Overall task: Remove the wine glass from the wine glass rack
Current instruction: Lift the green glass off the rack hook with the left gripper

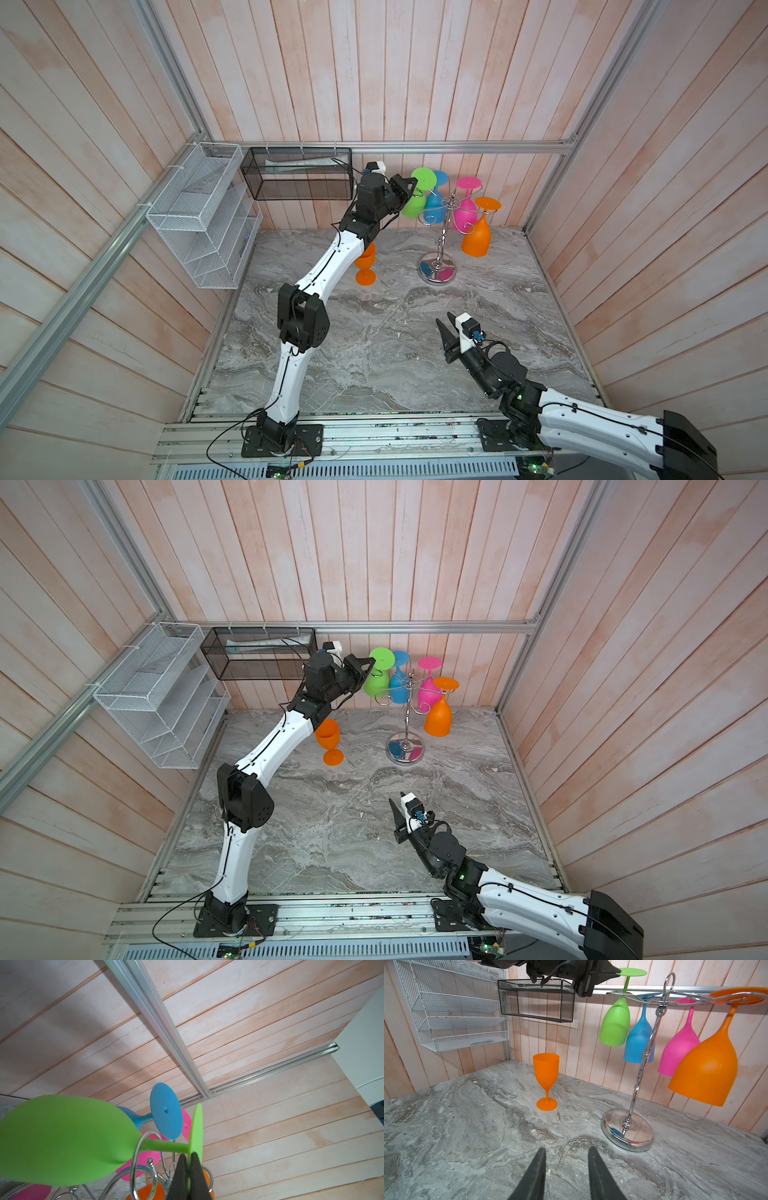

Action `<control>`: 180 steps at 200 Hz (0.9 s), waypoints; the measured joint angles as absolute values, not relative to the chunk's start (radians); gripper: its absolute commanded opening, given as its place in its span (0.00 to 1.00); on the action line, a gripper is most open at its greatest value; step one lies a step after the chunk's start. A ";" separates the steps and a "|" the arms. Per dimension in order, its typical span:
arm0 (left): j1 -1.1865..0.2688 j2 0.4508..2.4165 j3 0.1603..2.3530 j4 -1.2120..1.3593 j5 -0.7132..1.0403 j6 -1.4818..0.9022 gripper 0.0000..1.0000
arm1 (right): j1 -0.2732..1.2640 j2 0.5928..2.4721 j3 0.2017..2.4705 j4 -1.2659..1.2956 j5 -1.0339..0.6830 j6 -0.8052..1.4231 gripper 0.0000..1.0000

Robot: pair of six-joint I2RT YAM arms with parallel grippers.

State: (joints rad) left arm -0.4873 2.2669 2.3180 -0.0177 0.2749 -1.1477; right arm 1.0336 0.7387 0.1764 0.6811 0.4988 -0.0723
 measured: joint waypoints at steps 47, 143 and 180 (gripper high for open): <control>-0.493 2.284 2.334 -0.045 0.325 -1.139 0.00 | 1.034 0.738 0.176 0.681 0.499 -0.072 0.35; -0.498 2.193 2.143 -0.038 0.396 -1.068 0.00 | 1.034 0.735 0.176 0.681 0.499 -0.072 0.35; -0.485 2.106 2.067 -0.037 0.403 -1.040 0.00 | 1.034 0.733 0.174 0.681 0.499 -0.072 0.35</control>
State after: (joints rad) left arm -0.4850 2.1059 2.0666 -0.0372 0.4030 -1.0397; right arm 1.0336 0.7334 0.1741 0.6811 0.4992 -0.0715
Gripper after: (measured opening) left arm 0.050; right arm 0.353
